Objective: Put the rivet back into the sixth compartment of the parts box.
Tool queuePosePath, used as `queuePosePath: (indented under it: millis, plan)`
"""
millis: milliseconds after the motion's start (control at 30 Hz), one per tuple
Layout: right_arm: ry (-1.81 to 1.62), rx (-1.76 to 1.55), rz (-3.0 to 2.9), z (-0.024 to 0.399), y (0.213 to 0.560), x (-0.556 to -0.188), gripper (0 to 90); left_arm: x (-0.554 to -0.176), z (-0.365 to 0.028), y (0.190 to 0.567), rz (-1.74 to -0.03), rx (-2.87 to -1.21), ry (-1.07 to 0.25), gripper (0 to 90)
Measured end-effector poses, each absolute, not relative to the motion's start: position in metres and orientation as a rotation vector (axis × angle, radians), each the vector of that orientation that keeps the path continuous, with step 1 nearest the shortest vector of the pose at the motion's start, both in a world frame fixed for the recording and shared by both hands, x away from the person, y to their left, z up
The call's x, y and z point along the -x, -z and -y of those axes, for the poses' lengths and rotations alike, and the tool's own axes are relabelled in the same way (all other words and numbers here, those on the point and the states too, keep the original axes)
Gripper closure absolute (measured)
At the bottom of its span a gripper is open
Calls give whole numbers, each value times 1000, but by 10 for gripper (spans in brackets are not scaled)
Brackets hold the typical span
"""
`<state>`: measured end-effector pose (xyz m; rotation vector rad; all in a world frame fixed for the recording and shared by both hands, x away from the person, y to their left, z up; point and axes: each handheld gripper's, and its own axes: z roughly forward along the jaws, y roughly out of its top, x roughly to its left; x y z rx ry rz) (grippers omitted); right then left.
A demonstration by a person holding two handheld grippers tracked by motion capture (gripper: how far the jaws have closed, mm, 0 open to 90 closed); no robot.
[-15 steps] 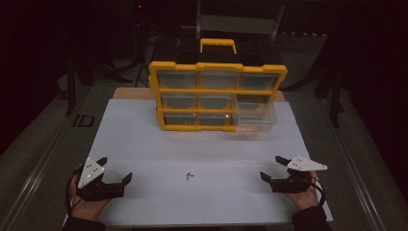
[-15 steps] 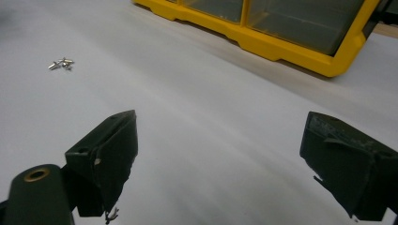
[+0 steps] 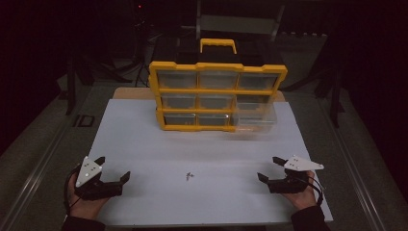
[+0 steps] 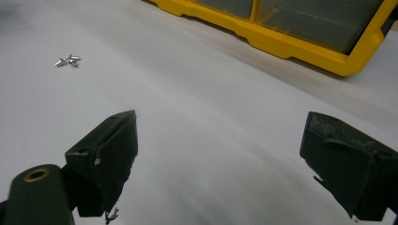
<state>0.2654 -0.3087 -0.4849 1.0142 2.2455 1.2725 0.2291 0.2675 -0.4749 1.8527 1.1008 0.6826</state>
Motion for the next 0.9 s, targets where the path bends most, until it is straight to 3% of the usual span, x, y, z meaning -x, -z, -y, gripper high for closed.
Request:
queuePosePath:
  millis: [333, 900]
  plan:
    - [-1248, -995, -2260, 299, 480, -268, 123, -228, -266, 474, -1091, -1851, -672, 8]
    - [-1268, -841, -2343, 239, 444, -282, 130, -227, -261, 475, -1058, -1852, -643, 8]
